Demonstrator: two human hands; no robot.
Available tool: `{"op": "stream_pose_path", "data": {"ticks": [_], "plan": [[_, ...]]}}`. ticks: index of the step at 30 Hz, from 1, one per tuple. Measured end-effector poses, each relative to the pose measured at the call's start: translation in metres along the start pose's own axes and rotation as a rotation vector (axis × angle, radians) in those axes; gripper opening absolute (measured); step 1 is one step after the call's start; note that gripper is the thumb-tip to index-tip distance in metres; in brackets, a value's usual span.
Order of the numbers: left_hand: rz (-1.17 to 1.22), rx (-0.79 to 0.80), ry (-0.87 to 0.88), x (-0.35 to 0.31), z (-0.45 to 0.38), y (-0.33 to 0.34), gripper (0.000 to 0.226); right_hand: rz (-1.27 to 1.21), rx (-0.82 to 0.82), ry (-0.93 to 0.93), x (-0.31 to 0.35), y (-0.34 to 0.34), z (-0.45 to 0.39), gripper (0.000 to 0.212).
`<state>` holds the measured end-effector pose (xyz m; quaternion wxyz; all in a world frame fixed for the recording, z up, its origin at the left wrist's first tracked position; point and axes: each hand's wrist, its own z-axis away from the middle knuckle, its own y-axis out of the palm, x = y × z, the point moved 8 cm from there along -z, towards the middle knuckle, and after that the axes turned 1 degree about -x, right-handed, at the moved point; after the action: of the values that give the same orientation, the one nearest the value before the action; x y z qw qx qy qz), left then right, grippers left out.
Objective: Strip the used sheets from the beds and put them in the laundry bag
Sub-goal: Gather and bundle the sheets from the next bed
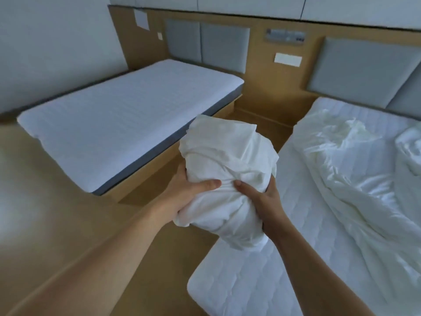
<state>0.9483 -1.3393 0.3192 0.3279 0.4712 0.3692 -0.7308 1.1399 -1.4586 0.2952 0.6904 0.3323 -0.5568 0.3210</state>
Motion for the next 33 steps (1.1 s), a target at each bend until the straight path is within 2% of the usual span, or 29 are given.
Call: {"op": "stream_pose_path", "data": {"ticks": [2,6,10,13,15,18,24,28,33], "plan": [[0.049,-0.087,0.06,-0.009,0.027,-0.079,0.13,0.013,0.091,-0.074,0.03,0.078,0.013,0.102],[0.117,-0.261,0.162,-0.013,0.091,-0.238,0.112,0.011,0.271,-0.184,0.065,0.239,0.053,0.101],[0.096,-0.46,0.227,-0.006,0.152,-0.377,0.125,-0.036,0.415,-0.228,0.077,0.383,0.093,0.101],[0.106,-0.572,0.281,0.002,0.192,-0.458,0.108,-0.041,0.511,-0.224,0.079,0.476,0.118,0.11],[0.081,-0.656,0.287,0.012,0.21,-0.507,0.119,-0.025,0.573,-0.238,0.082,0.531,0.131,0.113],[0.056,-0.755,0.259,0.03,0.227,-0.574,0.14,-0.015,0.671,-0.244,0.082,0.607,0.14,0.104],[0.092,-0.918,0.197,0.065,0.212,-0.693,0.132,-0.078,0.839,-0.222,0.065,0.755,0.11,0.102],[0.113,-0.993,0.157,0.076,0.163,-0.783,0.123,-0.121,0.89,-0.226,0.056,0.859,0.06,0.105],[0.13,-1.034,0.114,0.075,0.095,-0.889,0.107,-0.085,0.958,-0.213,0.052,0.986,-0.01,0.099]]}}
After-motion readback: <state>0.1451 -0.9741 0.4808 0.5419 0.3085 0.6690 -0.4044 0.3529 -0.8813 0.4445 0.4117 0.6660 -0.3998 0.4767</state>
